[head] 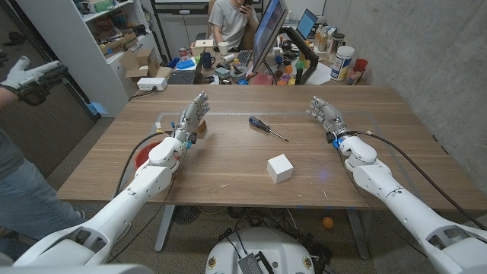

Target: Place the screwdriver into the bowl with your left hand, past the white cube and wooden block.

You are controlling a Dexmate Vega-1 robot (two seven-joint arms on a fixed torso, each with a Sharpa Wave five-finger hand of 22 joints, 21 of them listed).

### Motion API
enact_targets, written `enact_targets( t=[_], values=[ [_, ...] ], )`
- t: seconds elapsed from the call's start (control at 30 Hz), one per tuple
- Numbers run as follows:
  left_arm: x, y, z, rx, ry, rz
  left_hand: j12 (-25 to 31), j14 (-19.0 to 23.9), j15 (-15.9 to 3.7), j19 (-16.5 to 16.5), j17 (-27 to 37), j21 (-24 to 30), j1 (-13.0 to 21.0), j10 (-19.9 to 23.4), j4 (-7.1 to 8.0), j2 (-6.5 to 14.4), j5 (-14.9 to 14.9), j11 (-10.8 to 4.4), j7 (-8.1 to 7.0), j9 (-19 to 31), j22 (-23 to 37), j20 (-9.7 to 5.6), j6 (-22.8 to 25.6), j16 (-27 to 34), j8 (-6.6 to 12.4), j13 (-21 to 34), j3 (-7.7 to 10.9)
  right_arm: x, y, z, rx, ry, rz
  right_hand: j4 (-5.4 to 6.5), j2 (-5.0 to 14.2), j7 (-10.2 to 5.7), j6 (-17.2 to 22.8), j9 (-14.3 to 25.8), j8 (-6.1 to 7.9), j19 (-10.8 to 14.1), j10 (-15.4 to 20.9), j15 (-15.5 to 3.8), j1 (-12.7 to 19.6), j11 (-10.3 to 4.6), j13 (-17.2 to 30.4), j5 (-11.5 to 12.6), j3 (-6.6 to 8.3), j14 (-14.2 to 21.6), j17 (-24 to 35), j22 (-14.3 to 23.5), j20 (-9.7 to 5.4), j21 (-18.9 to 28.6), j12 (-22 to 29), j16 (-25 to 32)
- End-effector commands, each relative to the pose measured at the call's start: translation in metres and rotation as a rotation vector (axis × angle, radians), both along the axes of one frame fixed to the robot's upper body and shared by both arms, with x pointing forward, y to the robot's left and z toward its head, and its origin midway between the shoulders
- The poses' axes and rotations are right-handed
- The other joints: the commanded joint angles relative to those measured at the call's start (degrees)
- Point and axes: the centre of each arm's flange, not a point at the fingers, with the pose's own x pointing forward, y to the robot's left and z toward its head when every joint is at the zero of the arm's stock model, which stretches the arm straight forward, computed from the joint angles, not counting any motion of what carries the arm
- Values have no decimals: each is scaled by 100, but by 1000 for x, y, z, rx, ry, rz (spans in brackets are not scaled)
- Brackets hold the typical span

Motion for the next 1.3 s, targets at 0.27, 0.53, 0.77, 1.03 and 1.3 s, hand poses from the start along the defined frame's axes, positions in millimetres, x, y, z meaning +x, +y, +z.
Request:
enact_targets(
  t=[0.27, 0.53, 0.77, 1.03, 1.3],
  values=[
    [6, -8, 4, 8, 15, 3, 58, 15, 45, 36, 4, 21, 54, 77, -4, 23, 41, -21, 11, -10, 27, 24, 124, 40, 59, -18, 37, 7, -4, 3, -18, 1, -19, -11, 13, -16, 120, -3, 30, 80, 81, 26, 44, 15, -26, 28, 9, 80, 0, 32, 17, 12, 37, 63],
    [8, -10, 5, 30, 27, 7, 74, 40, 73, 28, -27, 1, 147, 101, -57, 189, 53, 6, 31, -46, 27, 76, 188, 49, 79, -80, 131, 6, -5, 2, -19, 4, -29, -18, 19, -15, 153, -16, 22, 79, 91, 30, 33, 22, -51, 24, 3, 91, -18, 32, 39, -8, 36, 66],
    [6, -9, 11, 42, 16, 16, 96, 75, 77, 30, -56, -14, 275, 150, -145, 347, 75, 7, 30, -73, 26, 93, 223, 58, 85, -140, 238, 5, -5, 2, -17, 5, -31, -23, 26, -5, 182, -26, 16, 79, 97, 28, 23, 23, -73, 21, -5, 91, -32, 33, 50, -25, 34, 67],
    [1, -3, 30, 157, 18, 54, 152, 244, 143, 62, -111, -36, 720, 320, -521, 644, 172, 43, 2, -110, 25, 193, 388, 81, 122, -302, 535, 4, -4, 2, -26, 9, -28, -27, 32, -16, 205, -37, 3, 83, 103, 37, 8, 24, -98, 18, -18, 91, -49, 34, 53, -45, 32, 69],
    [-5, 1, 46, 241, 4, 88, 161, 270, 140, 70, -122, -44, 912, 360, -706, 693, 211, 44, -3, -113, 25, 249, 434, 71, 126, -361, 639, 4, -4, 2, -22, 7, -30, -35, 40, -16, 224, -45, -10, 84, 105, 37, -1, 22, -122, 16, -26, 92, -65, 34, 59, -65, 29, 71]
  ],
)
